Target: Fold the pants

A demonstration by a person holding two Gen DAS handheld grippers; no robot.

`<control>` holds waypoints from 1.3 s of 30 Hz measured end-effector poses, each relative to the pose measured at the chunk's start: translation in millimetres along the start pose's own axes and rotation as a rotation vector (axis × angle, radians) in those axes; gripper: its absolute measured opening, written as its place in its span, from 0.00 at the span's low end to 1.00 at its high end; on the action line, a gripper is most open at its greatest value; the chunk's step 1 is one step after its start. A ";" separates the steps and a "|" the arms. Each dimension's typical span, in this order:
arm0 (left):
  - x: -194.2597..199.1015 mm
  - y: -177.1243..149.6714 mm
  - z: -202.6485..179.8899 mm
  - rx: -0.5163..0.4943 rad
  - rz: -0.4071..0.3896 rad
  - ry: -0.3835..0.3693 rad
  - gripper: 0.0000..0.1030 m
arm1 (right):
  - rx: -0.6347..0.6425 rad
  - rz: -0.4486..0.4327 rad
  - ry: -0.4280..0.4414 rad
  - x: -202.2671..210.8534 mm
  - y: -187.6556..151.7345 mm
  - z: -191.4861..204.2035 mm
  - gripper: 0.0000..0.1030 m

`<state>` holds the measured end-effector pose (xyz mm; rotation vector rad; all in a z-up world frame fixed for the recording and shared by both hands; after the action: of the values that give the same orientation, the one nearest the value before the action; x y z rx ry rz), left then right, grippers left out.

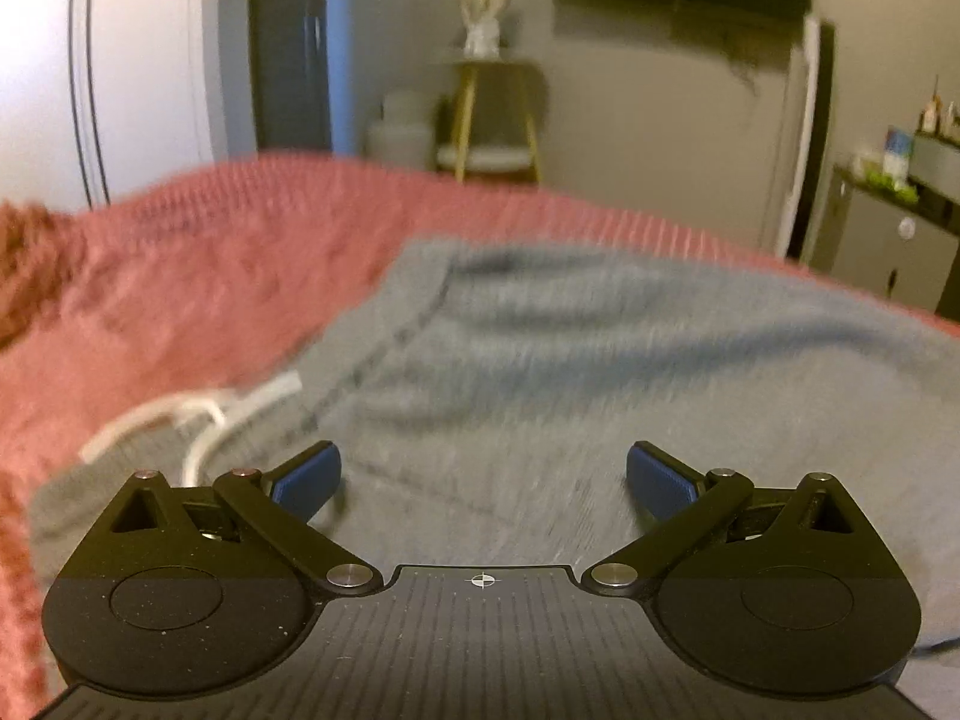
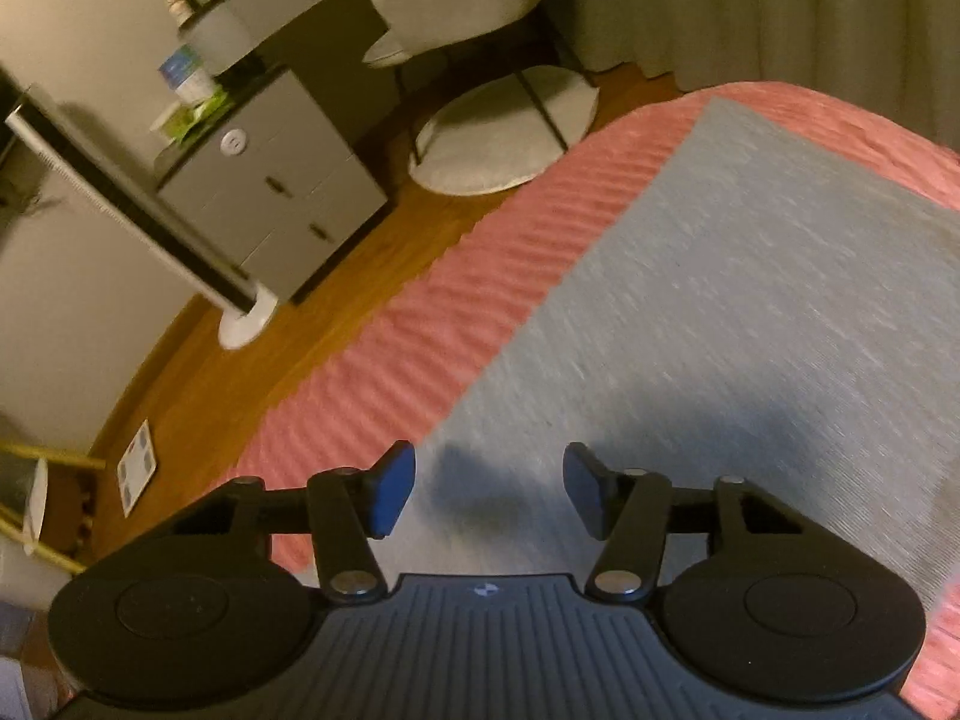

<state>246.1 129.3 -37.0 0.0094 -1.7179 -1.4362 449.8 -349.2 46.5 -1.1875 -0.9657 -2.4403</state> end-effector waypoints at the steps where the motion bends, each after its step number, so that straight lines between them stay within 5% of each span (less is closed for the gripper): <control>1: -6.3 -2.0 -0.4 0.003 0.032 0.005 1.00 | -0.007 -0.003 -0.011 -5.6 1.5 1.6 0.54; 7: -10.8 -3.6 3.1 0.013 0.038 0.017 1.00 | -0.050 -0.041 -0.117 -35.4 5.2 -7.0 0.49; 12: -11.3 -7.1 -0.4 -0.007 0.033 0.025 1.00 | 0.031 -0.077 -0.156 -34.2 1.3 -13.9 0.03; 20: -14.5 -4.8 7.2 0.023 0.042 -0.012 1.00 | 0.051 -0.160 0.059 54.6 -28.8 -78.5 0.02; 26: -3.2 3.7 16.1 0.084 0.035 -0.115 1.00 | 0.040 -0.210 0.145 195.9 -126.6 -181.9 0.02; 30: 17.8 11.7 19.4 0.100 -0.004 -0.286 1.00 | 0.003 -0.103 0.135 251.8 -203.8 -249.6 0.02; 34: 13.2 24.4 20.2 0.148 0.124 -0.485 1.00 | 0.052 -0.014 0.021 247.0 -245.5 -288.2 0.00; 37: -4.5 35.2 13.0 0.182 0.260 -0.457 1.00 | 0.069 -0.048 0.054 244.1 -247.6 -290.4 0.00; 39: -7.9 47.4 -3.3 0.114 0.276 -0.435 1.00 | 0.091 -0.049 0.081 244.5 -248.4 -290.5 0.01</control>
<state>276.7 146.6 -3.9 -0.4927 -2.0542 -1.1898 -0.9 -344.2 -6.0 -1.0384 -1.0806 -2.4331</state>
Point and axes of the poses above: each gripper's, at about its wrist camera, not at the fingertips, and x roughly against the way its jaws point, z to its left, y to its top, the point moved 1 cm from there along -x, roughly the way its jaws point, and after that the axes turned 5 degrees about y, right-handed, at the moved point
